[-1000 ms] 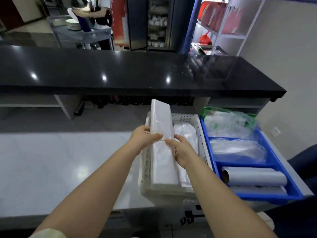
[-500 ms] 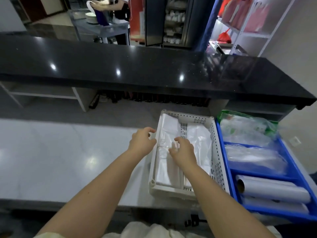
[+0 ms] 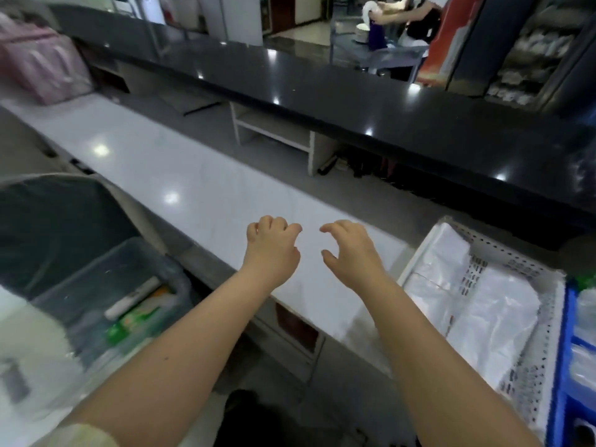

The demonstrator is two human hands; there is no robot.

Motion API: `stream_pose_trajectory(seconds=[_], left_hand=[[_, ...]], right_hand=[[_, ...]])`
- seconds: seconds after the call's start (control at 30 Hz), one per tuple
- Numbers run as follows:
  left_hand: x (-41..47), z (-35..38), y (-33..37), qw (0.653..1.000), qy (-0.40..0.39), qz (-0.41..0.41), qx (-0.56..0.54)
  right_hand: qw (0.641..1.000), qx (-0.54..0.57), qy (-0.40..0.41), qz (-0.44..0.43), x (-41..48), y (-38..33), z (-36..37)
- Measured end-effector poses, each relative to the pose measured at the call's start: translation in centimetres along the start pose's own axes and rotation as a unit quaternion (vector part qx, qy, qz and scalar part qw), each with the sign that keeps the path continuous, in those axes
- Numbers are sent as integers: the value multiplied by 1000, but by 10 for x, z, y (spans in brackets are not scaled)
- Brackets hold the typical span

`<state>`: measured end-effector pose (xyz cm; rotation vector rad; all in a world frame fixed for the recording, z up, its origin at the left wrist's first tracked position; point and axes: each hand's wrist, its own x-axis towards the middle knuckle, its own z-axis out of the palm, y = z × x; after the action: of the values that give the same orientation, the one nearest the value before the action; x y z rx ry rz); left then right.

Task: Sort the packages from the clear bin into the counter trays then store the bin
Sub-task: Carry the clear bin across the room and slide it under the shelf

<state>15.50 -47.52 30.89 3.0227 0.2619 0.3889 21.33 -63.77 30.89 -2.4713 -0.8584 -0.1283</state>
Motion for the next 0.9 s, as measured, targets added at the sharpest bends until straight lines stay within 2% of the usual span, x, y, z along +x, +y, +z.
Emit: stream_pose_trajectory(seconds=[0.2,0.3,0.4,0.5,0.63,0.9], left_hand=[[-51,-52,-134,991,53,-122,3],[-92,-72,-207,982,69,-178,8],[-143,-84,-281,971,52,-234,24],[-192,-87,-348,960,29,-279,27],[-244,-74,-417,956,-7,-292,9],[-295,-7,-499,951,-118,-284,-40]], right_hand=[[988,10,-3,-156,33,-121,38],[979,8,-20,-204,44,-185,68],[972,2,-41,-232,49,-251,109],[970,18,-66,-235,46,-313,160],[970,28,-110,-214,34,-368,233],[965,17,-214,-152,4,-418,354]])
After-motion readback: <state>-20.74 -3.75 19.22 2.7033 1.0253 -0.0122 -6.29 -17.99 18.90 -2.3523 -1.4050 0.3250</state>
